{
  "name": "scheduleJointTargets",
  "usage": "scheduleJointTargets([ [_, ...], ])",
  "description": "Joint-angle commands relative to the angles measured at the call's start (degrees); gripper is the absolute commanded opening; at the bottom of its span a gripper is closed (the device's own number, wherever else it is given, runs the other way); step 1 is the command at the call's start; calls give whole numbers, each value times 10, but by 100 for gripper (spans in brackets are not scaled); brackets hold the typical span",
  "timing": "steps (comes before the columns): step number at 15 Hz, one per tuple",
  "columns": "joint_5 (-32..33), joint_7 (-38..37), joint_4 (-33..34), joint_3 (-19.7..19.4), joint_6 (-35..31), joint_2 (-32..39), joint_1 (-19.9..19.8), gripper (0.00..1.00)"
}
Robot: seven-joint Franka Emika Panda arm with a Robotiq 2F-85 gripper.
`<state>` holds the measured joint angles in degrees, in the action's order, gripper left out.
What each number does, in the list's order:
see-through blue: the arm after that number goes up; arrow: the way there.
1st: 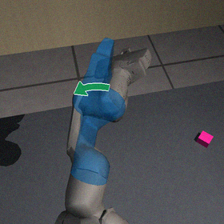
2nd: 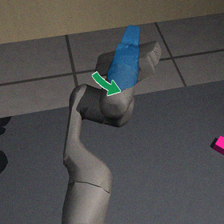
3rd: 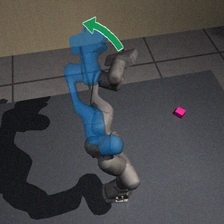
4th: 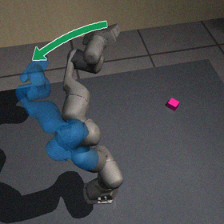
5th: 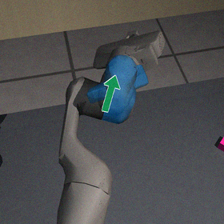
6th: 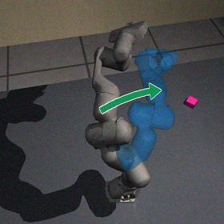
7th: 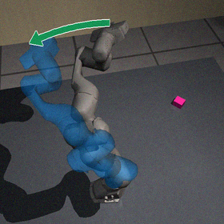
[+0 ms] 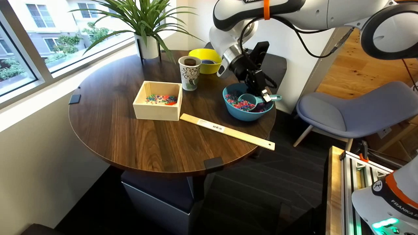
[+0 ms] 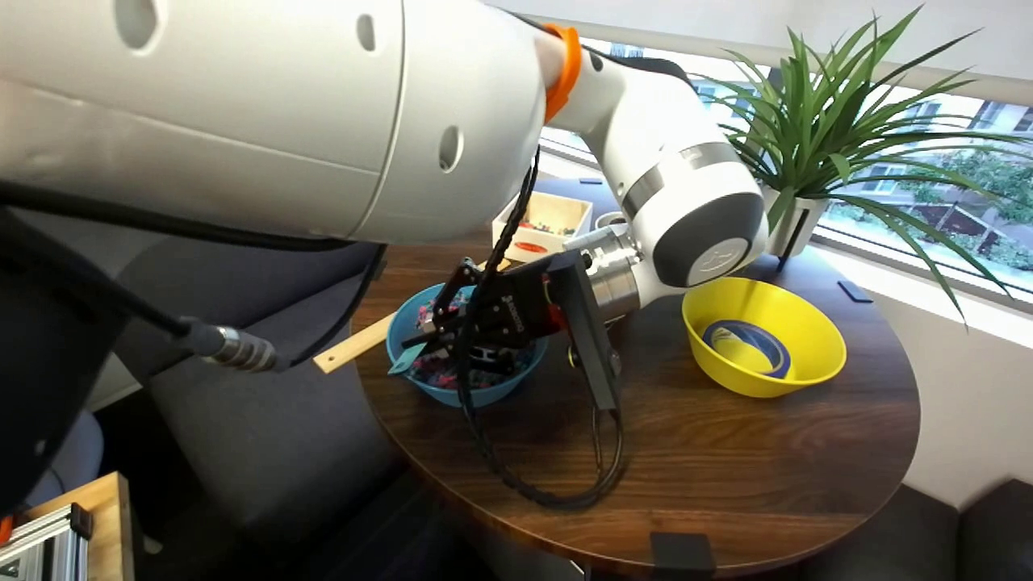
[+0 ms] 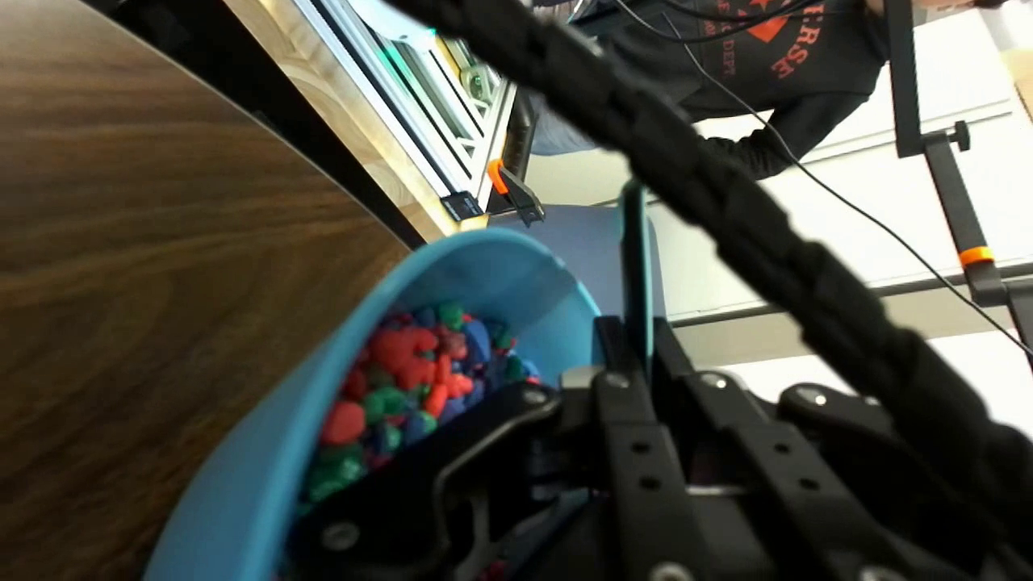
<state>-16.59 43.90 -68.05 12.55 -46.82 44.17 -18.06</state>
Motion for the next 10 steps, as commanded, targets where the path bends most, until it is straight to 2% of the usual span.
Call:
scheduleJointTargets([
  [1,-20,-43,22,61,0,12,-55,2],
  [8,-16,-91,65,154,0,22,-127,2],
  [9,9,-69,54,179,0,14,-138,2],
  [10,-3,-63,47,137,0,6,-118,8],
])
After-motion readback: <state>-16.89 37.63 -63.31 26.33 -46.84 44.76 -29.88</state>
